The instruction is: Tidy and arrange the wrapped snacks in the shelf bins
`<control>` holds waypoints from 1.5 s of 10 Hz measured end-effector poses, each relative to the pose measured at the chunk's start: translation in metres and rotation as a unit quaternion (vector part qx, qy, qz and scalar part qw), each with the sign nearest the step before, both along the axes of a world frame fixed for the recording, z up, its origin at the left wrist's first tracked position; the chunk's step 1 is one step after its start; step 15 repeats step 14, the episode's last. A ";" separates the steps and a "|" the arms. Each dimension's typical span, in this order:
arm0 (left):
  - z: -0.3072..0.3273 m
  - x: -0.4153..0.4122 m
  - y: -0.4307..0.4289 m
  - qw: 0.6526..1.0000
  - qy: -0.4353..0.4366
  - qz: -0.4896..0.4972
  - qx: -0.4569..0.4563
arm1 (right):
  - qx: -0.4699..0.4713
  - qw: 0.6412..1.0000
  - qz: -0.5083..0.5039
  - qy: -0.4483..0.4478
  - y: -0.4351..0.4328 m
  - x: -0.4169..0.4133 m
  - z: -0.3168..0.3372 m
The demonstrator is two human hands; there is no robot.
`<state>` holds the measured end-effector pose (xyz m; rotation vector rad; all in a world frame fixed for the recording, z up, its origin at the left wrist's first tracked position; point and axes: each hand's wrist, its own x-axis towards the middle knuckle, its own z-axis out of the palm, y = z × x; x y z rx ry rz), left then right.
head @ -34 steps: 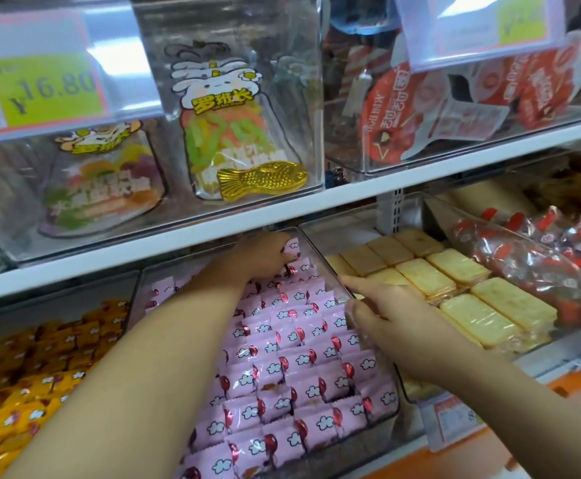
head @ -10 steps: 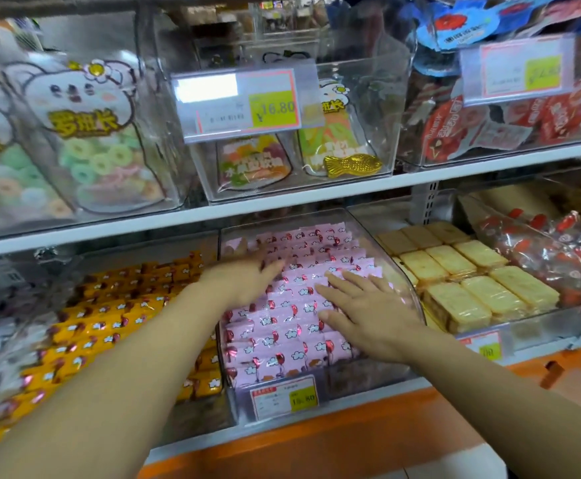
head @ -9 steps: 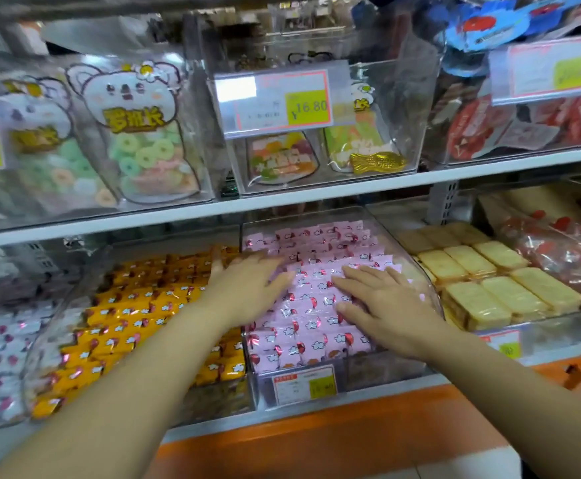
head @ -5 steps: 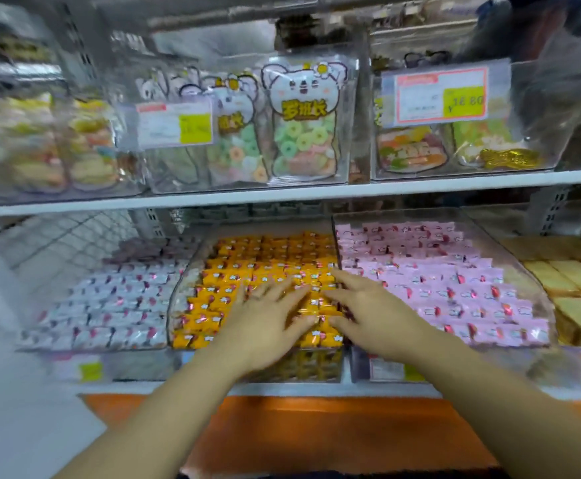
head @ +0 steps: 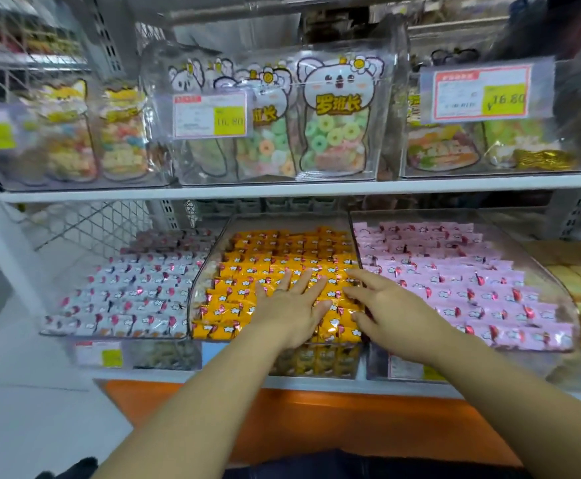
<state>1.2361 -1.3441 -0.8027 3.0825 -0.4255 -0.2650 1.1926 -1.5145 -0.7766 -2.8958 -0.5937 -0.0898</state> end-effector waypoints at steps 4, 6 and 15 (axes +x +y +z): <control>0.026 -0.041 0.103 0.967 -0.230 0.017 -0.108 | 0.035 0.997 0.059 -0.036 0.087 -0.004 0.004; 0.007 -0.050 0.185 0.964 -0.193 0.152 -0.100 | 0.066 0.987 0.148 0.018 0.152 0.003 0.006; 0.026 -0.042 0.170 0.939 -0.179 0.138 -0.260 | 0.358 0.909 0.198 0.082 0.094 -0.076 0.113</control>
